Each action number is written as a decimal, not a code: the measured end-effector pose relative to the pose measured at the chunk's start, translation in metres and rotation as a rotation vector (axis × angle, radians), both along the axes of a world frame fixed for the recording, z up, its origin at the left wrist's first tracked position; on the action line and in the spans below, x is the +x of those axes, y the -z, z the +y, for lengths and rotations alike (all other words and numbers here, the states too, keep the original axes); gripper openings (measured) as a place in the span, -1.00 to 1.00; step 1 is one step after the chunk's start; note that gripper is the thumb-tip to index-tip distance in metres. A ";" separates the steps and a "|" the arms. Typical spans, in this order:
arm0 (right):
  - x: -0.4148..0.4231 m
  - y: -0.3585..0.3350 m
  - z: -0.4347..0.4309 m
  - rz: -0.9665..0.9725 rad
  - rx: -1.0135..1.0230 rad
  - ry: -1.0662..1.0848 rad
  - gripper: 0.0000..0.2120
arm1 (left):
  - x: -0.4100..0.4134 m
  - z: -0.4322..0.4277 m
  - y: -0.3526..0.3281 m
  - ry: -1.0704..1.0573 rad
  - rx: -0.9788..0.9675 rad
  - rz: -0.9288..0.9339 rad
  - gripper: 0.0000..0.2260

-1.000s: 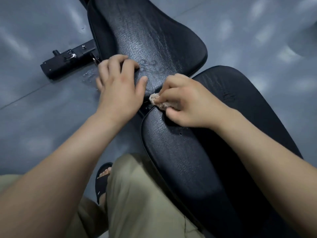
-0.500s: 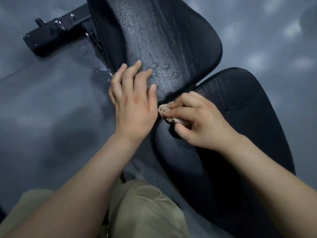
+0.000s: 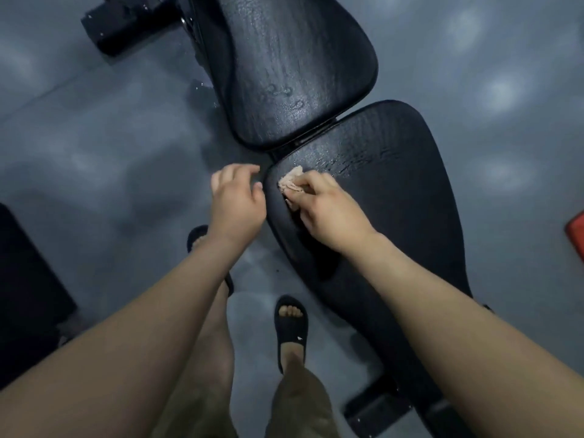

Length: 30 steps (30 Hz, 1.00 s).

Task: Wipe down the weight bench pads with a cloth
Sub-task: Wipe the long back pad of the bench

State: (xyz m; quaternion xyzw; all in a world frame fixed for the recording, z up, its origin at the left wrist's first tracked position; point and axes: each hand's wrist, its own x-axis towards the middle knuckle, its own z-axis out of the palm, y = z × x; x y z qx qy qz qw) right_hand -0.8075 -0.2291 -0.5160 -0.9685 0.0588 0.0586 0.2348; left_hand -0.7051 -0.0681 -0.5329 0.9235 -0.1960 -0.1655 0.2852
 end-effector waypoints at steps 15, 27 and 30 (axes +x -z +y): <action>-0.019 0.016 -0.009 0.041 -0.085 0.433 -0.79 | -0.081 -0.027 0.028 -0.396 -0.251 0.225 -0.45; -0.029 0.035 -0.015 -0.056 -0.083 0.446 -0.70 | -0.083 -0.023 0.039 -0.361 -0.300 0.225 -0.46; -0.031 0.043 -0.026 -0.187 -0.050 0.324 -0.79 | -0.084 -0.025 0.051 -0.382 -0.382 0.231 -0.47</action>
